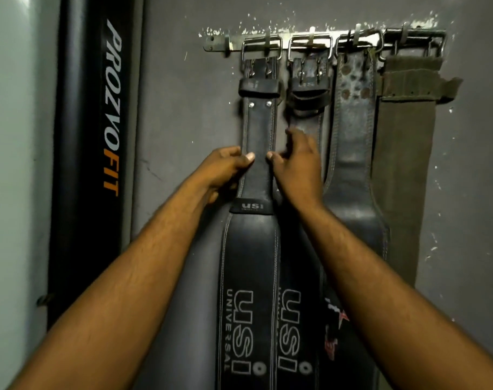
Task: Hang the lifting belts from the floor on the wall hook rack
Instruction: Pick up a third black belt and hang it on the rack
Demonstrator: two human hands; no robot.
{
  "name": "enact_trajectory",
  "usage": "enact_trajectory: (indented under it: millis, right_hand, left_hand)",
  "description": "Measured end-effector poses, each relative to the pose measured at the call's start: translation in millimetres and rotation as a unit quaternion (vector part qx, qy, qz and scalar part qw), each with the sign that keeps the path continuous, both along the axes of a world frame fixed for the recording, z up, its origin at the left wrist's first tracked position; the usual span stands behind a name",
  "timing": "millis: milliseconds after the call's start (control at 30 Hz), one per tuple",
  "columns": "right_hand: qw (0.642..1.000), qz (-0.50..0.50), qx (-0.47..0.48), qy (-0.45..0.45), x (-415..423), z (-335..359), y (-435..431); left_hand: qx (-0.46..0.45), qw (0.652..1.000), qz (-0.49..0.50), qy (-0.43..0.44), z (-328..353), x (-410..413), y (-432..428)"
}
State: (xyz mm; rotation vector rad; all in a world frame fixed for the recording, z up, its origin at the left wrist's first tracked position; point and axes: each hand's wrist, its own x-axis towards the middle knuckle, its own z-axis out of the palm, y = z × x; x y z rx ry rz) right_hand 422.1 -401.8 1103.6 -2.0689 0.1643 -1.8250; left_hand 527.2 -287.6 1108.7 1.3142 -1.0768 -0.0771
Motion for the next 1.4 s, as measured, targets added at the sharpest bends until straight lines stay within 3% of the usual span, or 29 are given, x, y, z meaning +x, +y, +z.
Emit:
enact_trajectory:
  millis: [100, 167, 300, 433, 533, 600, 700, 767, 933, 1000, 1100, 1200, 1300, 1400]
  right_hand:
    - [0.979, 0.070, 0.110, 0.159, 0.4, -23.1, -4.5]
    - [0.962, 0.102, 0.152, 0.204, 0.5, -42.8, -8.2]
    - [0.937, 0.175, 0.230, 0.196, -4.5, -87.3, -5.8]
    - [0.943, 0.090, 0.239, 0.211, 6.7, -94.5, -5.9]
    - [0.949, 0.051, 0.241, 0.194, 7.3, -93.9, -1.6]
    - [0.947, 0.079, 0.244, 0.192, 1.1, -104.4, 0.5]
    - [0.915, 0.138, 0.285, 0.250, -5.6, -149.2, 1.3]
    - [0.914, 0.111, 0.289, 0.264, -5.8, -174.7, 2.7]
    - [0.936, 0.044, 0.285, 0.201, -7.9, -184.2, 16.9]
    - [0.934, 0.086, 0.287, 0.196, -14.3, -199.8, 20.5]
    - [0.903, 0.155, 0.316, 0.248, -25.4, -250.7, 30.0]
    - [0.886, 0.155, 0.346, 0.265, -28.3, -299.8, 38.9]
    - [0.899, 0.100, 0.347, 0.247, -24.1, -311.9, 39.1]
    - [0.894, 0.116, 0.354, 0.249, -24.2, -307.1, 31.9]
  left_hand:
    - [0.036, 0.998, -0.051, 0.016, -33.1, -4.6, 11.3]
    - [0.064, 0.996, -0.059, 0.023, -55.5, -4.5, 19.5]
    - [0.063, 0.987, -0.118, 0.087, -102.0, -10.3, 27.9]
    - [0.001, 0.996, 0.048, 0.071, -110.7, -16.0, 2.9]
    - [0.014, 0.987, 0.161, 0.015, -112.2, -15.2, -2.1]
    - [0.007, 0.992, 0.126, 0.008, -120.8, -17.6, 6.1]
    - [0.024, 0.997, 0.007, 0.074, -153.4, -22.3, 22.9]
    - [0.051, 0.996, 0.029, 0.061, -179.1, -21.4, 23.1]
    - [-0.001, 0.990, 0.140, 0.020, -198.3, -21.7, 11.3]
    - [-0.019, 0.993, 0.092, 0.074, -211.3, -23.1, 13.9]
    - [-0.023, 0.985, 0.017, 0.173, -252.7, -24.5, 20.5]
    - [0.033, 0.985, 0.007, 0.167, -292.9, -30.0, 19.3]
    - [0.015, 0.986, 0.054, 0.156, -304.4, -32.8, 12.3]
    - [0.003, 0.986, 0.065, 0.155, -305.1, -34.2, 8.3]
